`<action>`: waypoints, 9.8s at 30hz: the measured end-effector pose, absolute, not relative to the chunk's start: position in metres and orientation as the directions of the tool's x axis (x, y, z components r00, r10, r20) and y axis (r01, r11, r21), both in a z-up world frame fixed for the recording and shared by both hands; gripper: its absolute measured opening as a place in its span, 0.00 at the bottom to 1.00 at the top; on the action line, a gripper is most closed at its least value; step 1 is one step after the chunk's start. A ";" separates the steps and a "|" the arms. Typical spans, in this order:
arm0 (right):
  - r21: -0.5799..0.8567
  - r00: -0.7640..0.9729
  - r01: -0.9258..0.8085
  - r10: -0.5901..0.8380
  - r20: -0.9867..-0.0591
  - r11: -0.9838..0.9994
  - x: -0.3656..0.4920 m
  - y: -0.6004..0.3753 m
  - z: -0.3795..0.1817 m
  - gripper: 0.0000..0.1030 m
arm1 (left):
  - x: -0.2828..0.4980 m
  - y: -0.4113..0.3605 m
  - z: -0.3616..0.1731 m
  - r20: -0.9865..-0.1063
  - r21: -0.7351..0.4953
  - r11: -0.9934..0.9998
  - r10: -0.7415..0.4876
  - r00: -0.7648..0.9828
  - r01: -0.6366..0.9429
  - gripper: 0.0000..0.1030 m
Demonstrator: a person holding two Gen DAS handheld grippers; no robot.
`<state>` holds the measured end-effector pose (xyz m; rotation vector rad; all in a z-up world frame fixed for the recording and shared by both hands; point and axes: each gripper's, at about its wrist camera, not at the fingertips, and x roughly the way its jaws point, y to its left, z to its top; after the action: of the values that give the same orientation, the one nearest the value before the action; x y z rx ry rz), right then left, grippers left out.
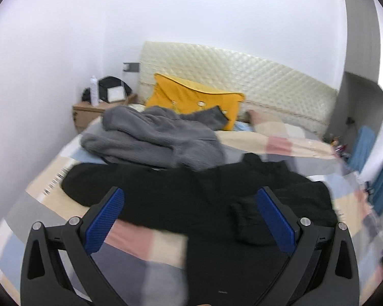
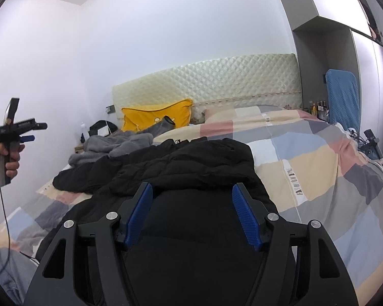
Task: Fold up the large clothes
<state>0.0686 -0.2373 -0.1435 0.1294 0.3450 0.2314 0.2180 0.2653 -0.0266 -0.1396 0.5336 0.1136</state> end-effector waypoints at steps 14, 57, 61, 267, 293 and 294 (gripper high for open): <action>0.175 0.915 -0.121 0.178 -0.362 0.977 0.076 -0.224 -0.140 0.71 | 0.258 0.427 -0.131 -0.631 -0.361 0.877 0.022 0.775 -0.318 1.00; 0.151 0.833 -0.066 0.138 -0.536 0.986 0.142 -0.163 -0.164 0.83 | 0.346 0.598 -0.221 -0.670 -0.525 0.612 0.132 0.731 -0.592 0.04; 0.150 0.829 -0.124 0.185 -0.528 0.981 0.136 -0.162 -0.160 0.83 | 0.331 0.582 -0.172 -0.647 -0.491 0.635 0.193 0.738 -0.596 0.03; 0.077 0.836 -0.149 0.167 -0.523 0.986 0.298 -0.248 -0.181 0.95 | 0.414 0.113 -0.222 -0.770 0.324 0.946 0.269 0.579 -0.010 1.00; 0.199 0.805 -0.099 0.196 -0.560 0.975 0.158 -0.288 -0.151 0.96 | 0.231 0.152 -0.067 -0.701 0.054 0.999 0.044 0.712 -0.009 1.00; 0.213 0.806 -0.114 0.215 -0.551 0.971 0.152 -0.289 -0.147 0.96 | 0.219 0.155 -0.058 -0.695 0.040 0.999 0.033 0.718 -0.007 1.00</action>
<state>0.1524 -0.2890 -0.1475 0.1729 0.6084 0.1767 0.2190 0.1553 -0.0582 0.0351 0.7699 0.0220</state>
